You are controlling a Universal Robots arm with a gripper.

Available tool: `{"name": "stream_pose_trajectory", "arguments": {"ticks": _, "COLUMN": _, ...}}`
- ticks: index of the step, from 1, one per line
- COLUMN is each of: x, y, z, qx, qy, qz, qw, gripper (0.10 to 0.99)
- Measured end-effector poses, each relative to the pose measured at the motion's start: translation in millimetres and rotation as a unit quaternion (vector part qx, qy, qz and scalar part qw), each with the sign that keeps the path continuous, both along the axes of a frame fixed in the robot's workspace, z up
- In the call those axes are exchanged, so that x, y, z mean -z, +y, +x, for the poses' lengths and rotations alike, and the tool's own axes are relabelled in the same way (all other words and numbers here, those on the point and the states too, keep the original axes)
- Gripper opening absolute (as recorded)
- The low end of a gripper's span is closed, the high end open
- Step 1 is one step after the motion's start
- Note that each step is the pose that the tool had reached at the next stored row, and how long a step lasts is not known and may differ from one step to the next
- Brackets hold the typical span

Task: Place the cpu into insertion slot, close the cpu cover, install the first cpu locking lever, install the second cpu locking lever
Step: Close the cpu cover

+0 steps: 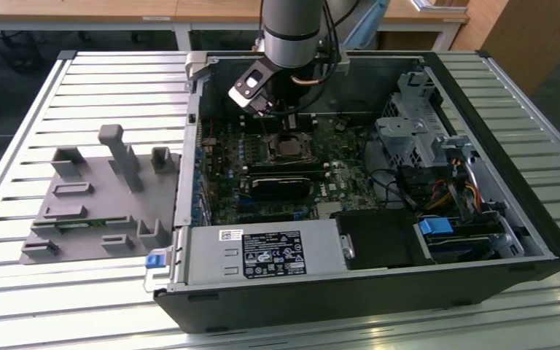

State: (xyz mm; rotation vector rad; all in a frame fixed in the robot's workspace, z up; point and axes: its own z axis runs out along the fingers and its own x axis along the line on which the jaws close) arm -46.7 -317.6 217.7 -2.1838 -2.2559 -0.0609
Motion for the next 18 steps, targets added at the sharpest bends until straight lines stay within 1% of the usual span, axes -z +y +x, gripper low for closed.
{"name": "stream_pose_trajectory", "arguments": {"ticks": 4, "x": 5.3, "y": 0.5, "z": -5.5, "qx": 0.0, "qy": 0.0, "qz": -0.0001, "qw": 1.0, "gripper": 0.106}}
{"name": "stream_pose_trajectory", "arguments": {"ticks": 8, "x": 12.2, "y": 1.1, "z": -7.5, "qx": 0.0, "qy": 0.0, "qz": 0.0, "qw": 1.0, "gripper": 0.106}}
{"name": "stream_pose_trajectory", "arguments": {"ticks": 12, "x": 17.2, "y": 1.1, "z": -7.6, "qx": 0.0, "qy": 0.0001, "qz": -0.0002, "qw": 1.0, "gripper": 0.106}}
{"name": "stream_pose_trajectory", "arguments": {"ticks": 18, "x": 17.4, "y": 1.1, "z": -3.5, "qx": 0.0, "qy": 0.0, "qz": 0.0, "qw": 1.0, "gripper": 0.106}}
